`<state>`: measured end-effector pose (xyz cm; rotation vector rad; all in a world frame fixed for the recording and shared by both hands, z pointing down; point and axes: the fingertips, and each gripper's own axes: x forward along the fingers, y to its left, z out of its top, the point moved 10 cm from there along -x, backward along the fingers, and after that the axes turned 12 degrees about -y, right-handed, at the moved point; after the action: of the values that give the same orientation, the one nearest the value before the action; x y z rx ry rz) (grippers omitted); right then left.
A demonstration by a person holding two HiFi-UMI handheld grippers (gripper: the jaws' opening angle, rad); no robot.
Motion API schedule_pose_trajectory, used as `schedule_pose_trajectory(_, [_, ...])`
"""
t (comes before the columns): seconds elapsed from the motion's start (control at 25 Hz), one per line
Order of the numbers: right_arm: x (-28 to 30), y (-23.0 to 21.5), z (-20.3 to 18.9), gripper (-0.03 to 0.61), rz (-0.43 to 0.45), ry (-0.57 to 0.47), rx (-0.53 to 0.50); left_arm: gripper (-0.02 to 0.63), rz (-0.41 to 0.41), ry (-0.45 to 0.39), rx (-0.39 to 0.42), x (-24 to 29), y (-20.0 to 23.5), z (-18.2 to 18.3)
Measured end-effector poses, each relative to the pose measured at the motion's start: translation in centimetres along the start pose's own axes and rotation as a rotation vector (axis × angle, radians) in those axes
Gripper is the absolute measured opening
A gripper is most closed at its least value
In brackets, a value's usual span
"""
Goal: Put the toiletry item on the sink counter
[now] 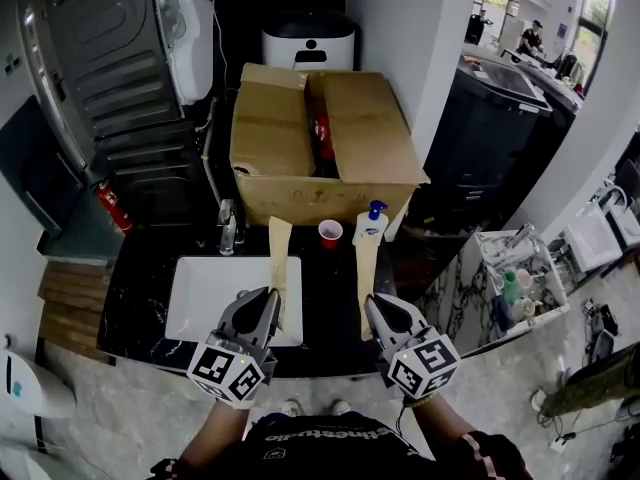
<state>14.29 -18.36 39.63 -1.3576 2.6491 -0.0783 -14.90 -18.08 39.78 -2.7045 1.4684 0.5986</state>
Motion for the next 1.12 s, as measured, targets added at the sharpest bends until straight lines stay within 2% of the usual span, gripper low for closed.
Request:
schedule_pose_trajectory(0.28, [1.4,-2.0,-2.9,0.04,-0.051,0.093,0.044,0.027,0.02,-0.004,0.007,-1.0,0.7,0.5])
schedule_pose_trajectory(0.64, [3.9,-4.9,-8.9,0.04,-0.115,0.274,0.114,0.026,0.073,-0.01,0.017,-2.8,1.8,1.4])
schedule_pose_trajectory(1.12, [7.3,-8.4,-17.9,0.04,-0.192,0.515,0.118,0.026,0.122,-0.003,0.022,-4.8,2.3,1.5])
